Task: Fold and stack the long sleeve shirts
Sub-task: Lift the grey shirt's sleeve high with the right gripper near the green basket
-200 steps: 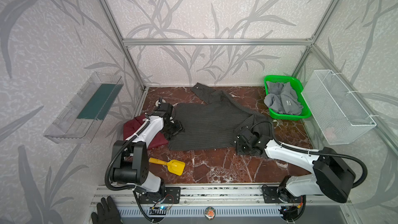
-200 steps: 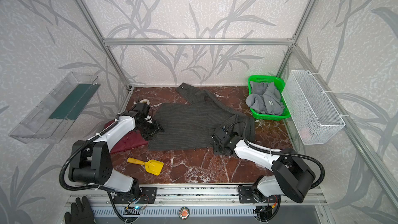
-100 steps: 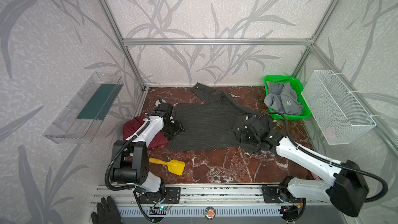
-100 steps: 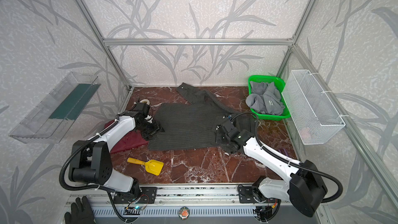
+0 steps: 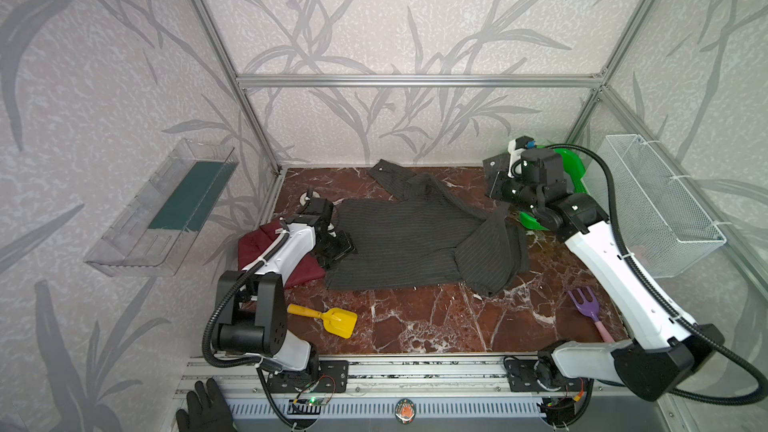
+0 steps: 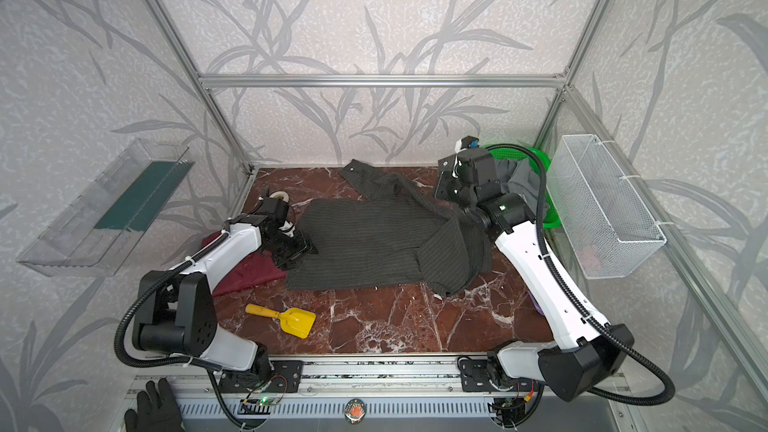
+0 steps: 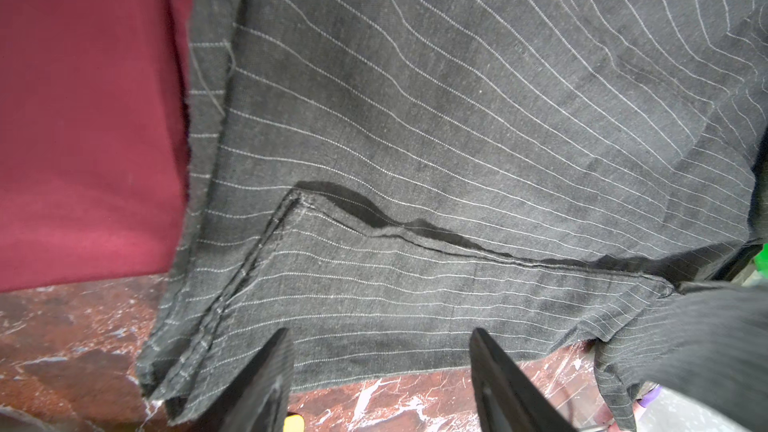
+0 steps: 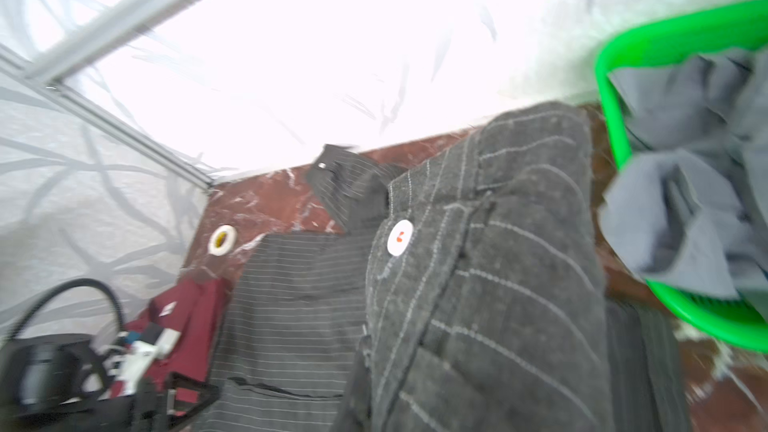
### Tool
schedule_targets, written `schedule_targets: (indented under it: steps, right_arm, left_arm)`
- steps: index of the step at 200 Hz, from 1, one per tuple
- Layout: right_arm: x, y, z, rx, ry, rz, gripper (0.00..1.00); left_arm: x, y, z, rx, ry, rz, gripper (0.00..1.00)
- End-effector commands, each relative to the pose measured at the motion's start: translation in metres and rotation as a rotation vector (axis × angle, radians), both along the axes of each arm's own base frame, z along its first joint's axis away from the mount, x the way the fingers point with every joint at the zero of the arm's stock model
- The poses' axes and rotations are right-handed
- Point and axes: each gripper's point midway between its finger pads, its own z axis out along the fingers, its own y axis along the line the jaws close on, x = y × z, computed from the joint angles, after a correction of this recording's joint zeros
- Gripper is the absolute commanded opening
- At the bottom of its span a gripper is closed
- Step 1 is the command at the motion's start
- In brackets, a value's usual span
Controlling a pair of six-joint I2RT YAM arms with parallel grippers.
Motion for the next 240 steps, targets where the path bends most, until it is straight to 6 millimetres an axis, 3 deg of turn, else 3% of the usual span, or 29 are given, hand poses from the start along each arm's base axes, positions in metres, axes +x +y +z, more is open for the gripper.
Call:
schedule_targets:
  steps: [1,42,53,87,117,134,153,207,220,240]
  right_arm:
    - [0.014,0.022,0.022,-0.002,-0.031,0.115,0.00]
    - [0.057,0.046,0.059,0.041,-0.096,0.223,0.00]
    - [0.075,0.050,0.053,0.050,-0.074,0.238,0.00]
    - [0.101,0.066,0.080,0.071,-0.123,0.337,0.00]
    - [0.121,0.069,0.091,0.139,-0.172,0.376,0.00]
    - [0.144,0.059,0.073,0.205,-0.126,0.359,0.00]
    - [0.164,0.046,0.041,0.152,-0.070,0.283,0.00]
    - [0.191,0.006,-0.061,-0.074,0.152,0.074,0.00]
    - [0.188,0.011,-0.065,-0.051,0.173,0.094,0.00]
    - [0.174,0.038,-0.051,0.000,0.165,0.160,0.00]
  left_arm:
    - [-0.006,0.000,-0.004,-0.005,0.017,-0.012,0.68]
    - [-0.006,-0.001,-0.005,-0.012,0.020,-0.014,0.68]
    - [-0.005,-0.002,-0.006,-0.015,0.020,-0.015,0.68]
    - [-0.006,-0.003,-0.008,-0.022,0.029,-0.015,0.68]
    - [-0.006,-0.005,-0.011,-0.031,0.041,-0.015,0.68]
    - [-0.006,-0.005,-0.014,-0.034,0.048,-0.017,0.67]
    - [-0.006,-0.005,-0.014,-0.033,0.049,-0.018,0.68]
    - [-0.005,-0.005,-0.016,-0.034,0.056,-0.018,0.68]
    - [-0.005,-0.006,-0.015,-0.039,0.052,-0.021,0.68]
    - [-0.001,-0.008,-0.009,-0.052,0.025,-0.027,0.68]
